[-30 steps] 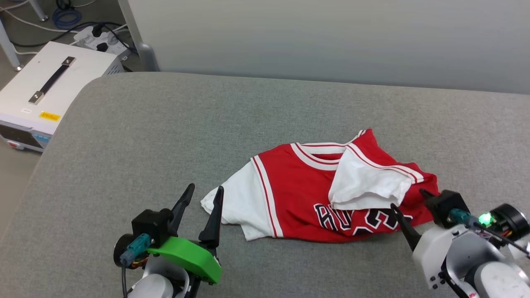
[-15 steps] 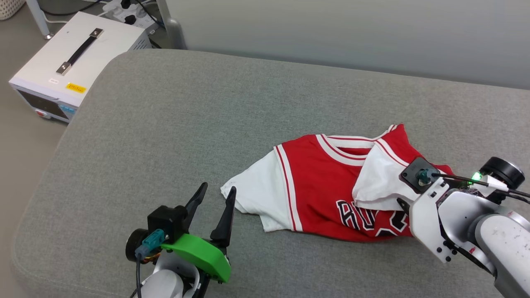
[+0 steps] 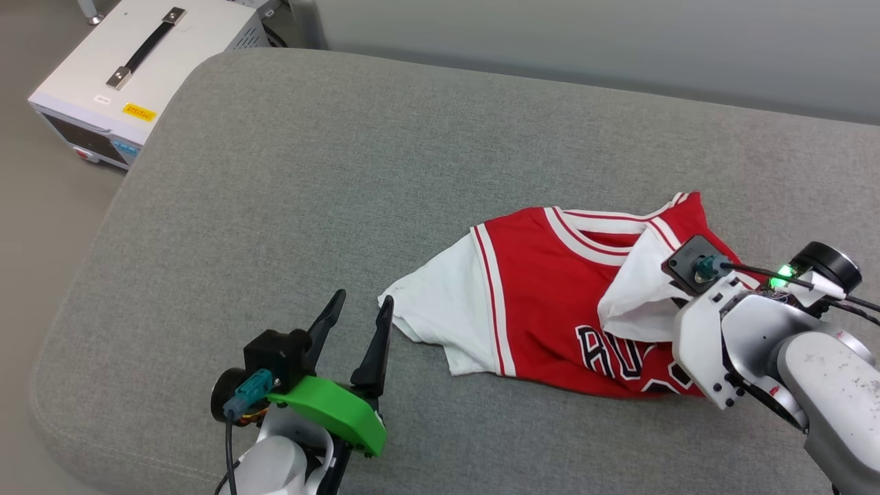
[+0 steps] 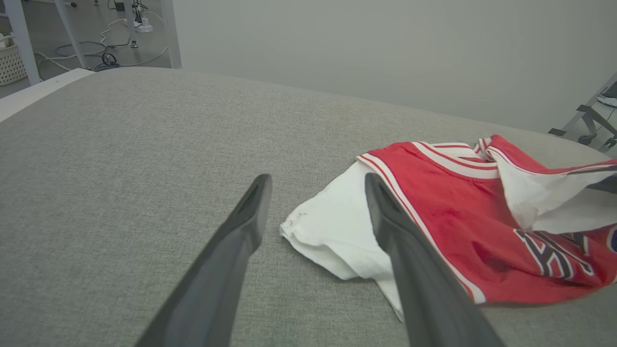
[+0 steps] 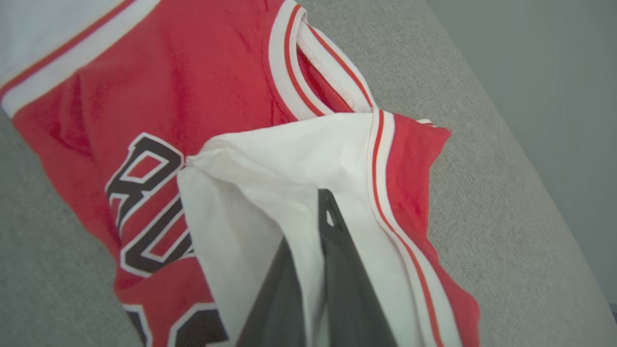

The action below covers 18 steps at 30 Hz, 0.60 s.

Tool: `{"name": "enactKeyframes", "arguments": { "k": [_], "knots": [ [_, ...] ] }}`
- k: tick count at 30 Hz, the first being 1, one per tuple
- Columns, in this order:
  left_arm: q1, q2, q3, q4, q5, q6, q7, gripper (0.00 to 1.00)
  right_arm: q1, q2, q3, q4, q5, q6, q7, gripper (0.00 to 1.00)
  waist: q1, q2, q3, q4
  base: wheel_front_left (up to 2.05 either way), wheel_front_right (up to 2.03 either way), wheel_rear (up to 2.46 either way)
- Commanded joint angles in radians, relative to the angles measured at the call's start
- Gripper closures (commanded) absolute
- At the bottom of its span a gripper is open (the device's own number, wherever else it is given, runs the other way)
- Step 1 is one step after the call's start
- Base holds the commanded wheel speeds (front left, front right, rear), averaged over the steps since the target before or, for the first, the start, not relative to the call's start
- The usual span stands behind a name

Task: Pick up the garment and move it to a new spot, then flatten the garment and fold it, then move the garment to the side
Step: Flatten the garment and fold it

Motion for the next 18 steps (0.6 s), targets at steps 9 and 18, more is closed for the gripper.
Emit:
{"name": "enactKeyframes", "arguments": {
  "k": [9, 18],
  "knots": [
    [0.009, 0.001, 0.018, 0.018, 0.017, -0.008, -0.006, 0.0, 0.029, 0.077, -0.199, -0.03, 0.102, -0.001, -0.024, 1.0, 0.0, 0.0, -0.067, -0.065, 0.0, 0.0, 0.0],
    [0.012, 0.008, 0.027, -0.003, 0.023, -0.007, -0.006, 0.0, 0.077, 0.181, -0.616, -0.022, 0.198, -0.001, 0.05, 1.0, 0.0, 0.0, -0.049, -0.14, 0.0, 0.0, 0.0]
  ]
}}
